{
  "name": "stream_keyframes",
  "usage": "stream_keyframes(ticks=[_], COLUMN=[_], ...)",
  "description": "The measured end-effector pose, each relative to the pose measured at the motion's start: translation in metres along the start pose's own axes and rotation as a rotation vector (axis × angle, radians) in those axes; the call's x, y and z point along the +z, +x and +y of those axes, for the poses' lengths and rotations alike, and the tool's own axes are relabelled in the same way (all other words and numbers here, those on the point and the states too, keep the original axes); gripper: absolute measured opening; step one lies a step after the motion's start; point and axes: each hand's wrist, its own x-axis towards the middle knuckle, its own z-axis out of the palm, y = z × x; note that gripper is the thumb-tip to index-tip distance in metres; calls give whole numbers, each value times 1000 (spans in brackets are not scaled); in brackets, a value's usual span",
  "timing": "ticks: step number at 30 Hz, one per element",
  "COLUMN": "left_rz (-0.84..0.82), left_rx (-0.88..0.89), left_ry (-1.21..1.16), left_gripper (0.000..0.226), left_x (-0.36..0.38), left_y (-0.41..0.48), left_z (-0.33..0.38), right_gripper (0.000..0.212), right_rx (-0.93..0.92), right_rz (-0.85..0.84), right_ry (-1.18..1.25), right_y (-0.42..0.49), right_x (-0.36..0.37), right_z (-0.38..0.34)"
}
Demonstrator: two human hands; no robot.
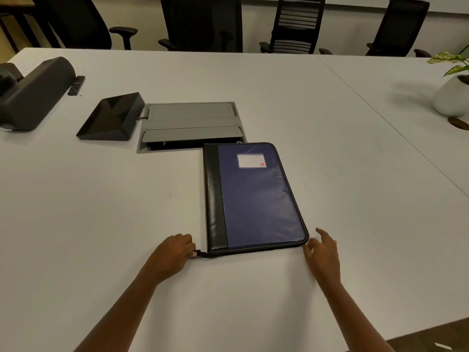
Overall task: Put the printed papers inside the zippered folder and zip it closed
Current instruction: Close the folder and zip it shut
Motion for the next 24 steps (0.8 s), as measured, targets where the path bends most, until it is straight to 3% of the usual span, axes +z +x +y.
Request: stream_keyframes(ticks=[2,6,10,15,24], left_rz=[-14,-36,-65,-226,-384], left_rx=[-24,-184,-220,-139,26], left_ry=[-65,-275,-273,-165,-30], left_gripper=[17,48,47,66,70], left_x=[-1,-6,3,30,55], left_y=[0,12,48,94,157], left_z=[0,9,43,101,159], right_gripper=[19,16,14,17,13], right_rx=[-18,-45,-56,-120,-212], right_rz=[-37,-73,-61,-36,-18], right_ry=[24,51,96,85,110], right_y=[2,2,5,9,18], right_x=[-3,-5,-4,-4,-4], right_z=[2,12,17,21,34])
